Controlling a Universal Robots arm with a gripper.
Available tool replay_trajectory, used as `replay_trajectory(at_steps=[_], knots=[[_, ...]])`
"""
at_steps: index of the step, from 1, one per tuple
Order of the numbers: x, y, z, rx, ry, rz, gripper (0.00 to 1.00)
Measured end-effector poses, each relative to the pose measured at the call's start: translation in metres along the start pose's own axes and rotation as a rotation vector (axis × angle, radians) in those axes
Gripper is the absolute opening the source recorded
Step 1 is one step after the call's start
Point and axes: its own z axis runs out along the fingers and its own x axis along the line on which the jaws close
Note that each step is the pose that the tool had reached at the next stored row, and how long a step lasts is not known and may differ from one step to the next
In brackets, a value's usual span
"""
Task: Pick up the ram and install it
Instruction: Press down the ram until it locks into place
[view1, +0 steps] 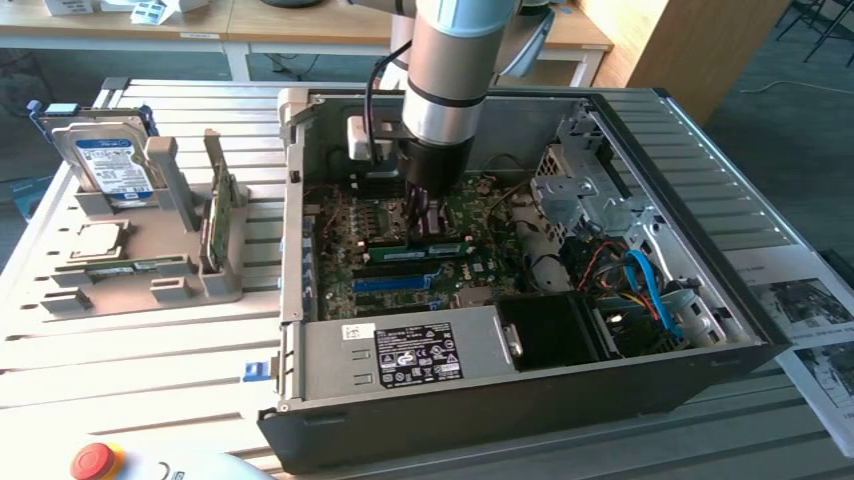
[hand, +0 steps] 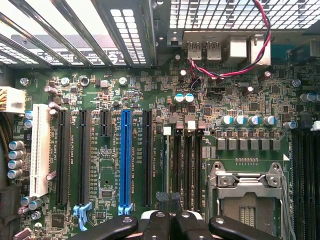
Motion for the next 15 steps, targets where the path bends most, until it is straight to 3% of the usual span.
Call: replay_trajectory(at_steps=[7, 15], knots=[[0.000, 0.0005, -0.0078, -0.0008, 0.0014, 0.000, 0.10], [0.001, 0.0014, -0.0250, -0.0009, 0.0014, 0.000, 0.10]])
